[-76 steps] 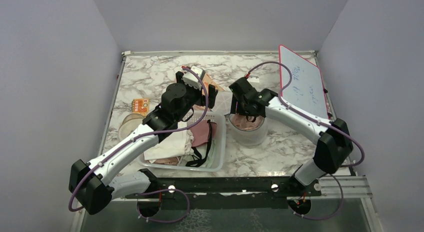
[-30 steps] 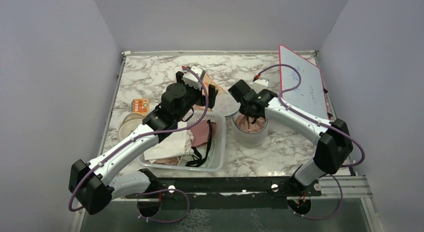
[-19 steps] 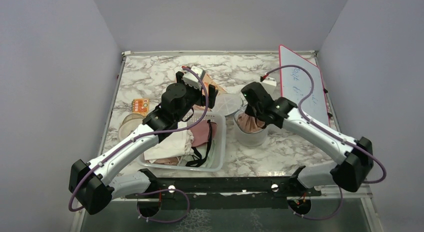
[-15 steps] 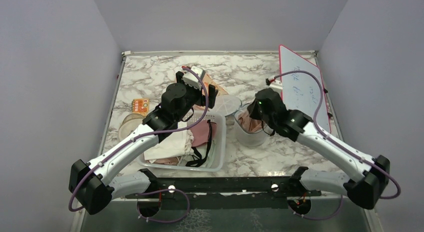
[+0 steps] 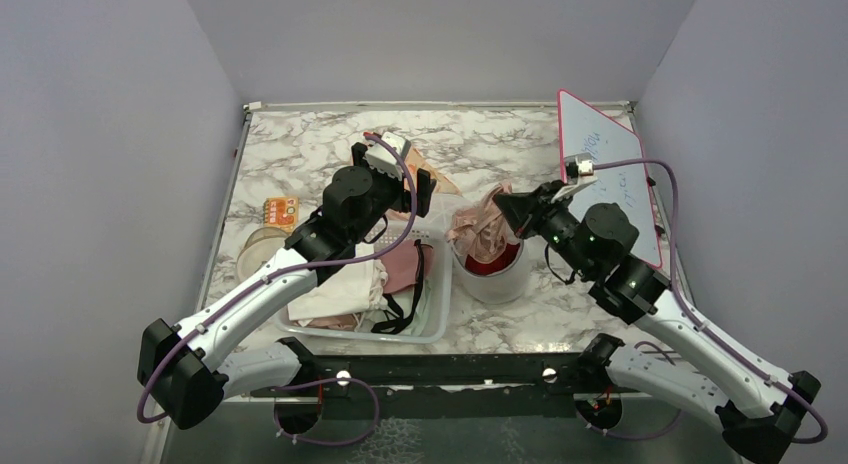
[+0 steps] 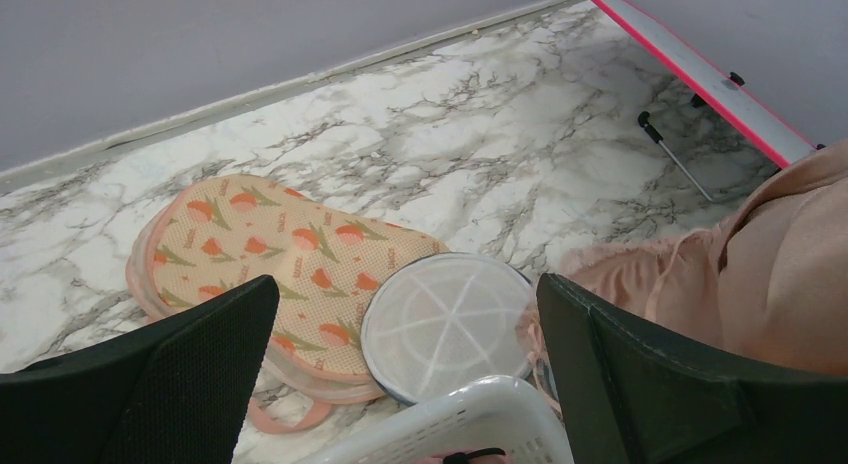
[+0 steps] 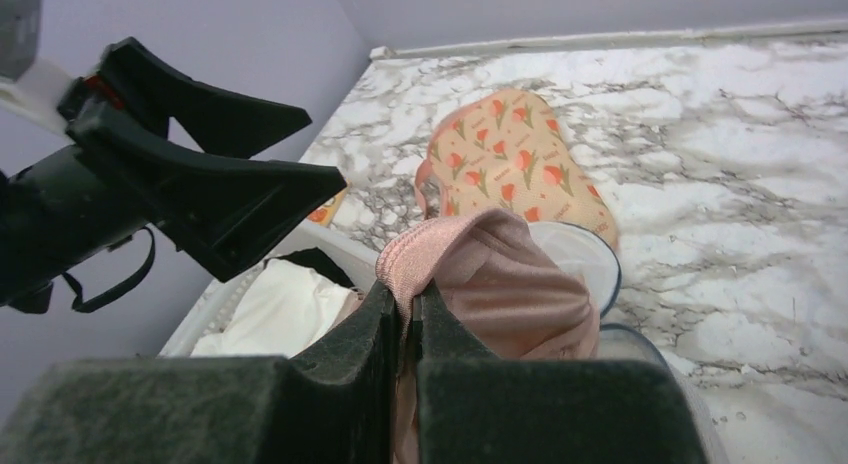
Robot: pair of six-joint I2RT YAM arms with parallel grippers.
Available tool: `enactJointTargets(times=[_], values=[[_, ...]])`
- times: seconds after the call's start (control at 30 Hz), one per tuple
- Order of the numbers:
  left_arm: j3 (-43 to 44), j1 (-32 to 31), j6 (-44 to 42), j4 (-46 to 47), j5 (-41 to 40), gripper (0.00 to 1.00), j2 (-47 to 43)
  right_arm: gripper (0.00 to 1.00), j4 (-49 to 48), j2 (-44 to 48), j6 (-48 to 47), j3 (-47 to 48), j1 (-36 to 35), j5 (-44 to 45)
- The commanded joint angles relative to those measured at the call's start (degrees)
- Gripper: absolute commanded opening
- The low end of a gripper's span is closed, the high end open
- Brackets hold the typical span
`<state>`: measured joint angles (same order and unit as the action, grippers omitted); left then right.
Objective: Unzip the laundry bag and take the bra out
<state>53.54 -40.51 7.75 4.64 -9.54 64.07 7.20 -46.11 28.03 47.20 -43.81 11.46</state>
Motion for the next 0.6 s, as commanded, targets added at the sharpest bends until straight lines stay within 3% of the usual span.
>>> enactJointTargets(times=[0.0,0.23,0.43,0.57], values=[[0.78,-0.16,-0.60,0.19,-0.85,0.99,-1.19,0.01,-10.40,3.32,-3.53,-2.48,-0.20,-5.05],[0.27,-0.10,-2.46,0.47,-6.27,0.99,-3.84,0.01,-13.00,3.72,-8.80,1.37,-0.22,-13.88],[-2.67,0.94,-5.20,3.95,-18.44,0.99,-9.88,0.01,-11.91,-3.67,-12.90,9.47,-0.22,-32.71],[-4.89,2.97,-7.61,7.44,-24.85,0.99,-13.63,0.01,-14.39,-11.97,-10.30,13.78,-0.30,-50.20]])
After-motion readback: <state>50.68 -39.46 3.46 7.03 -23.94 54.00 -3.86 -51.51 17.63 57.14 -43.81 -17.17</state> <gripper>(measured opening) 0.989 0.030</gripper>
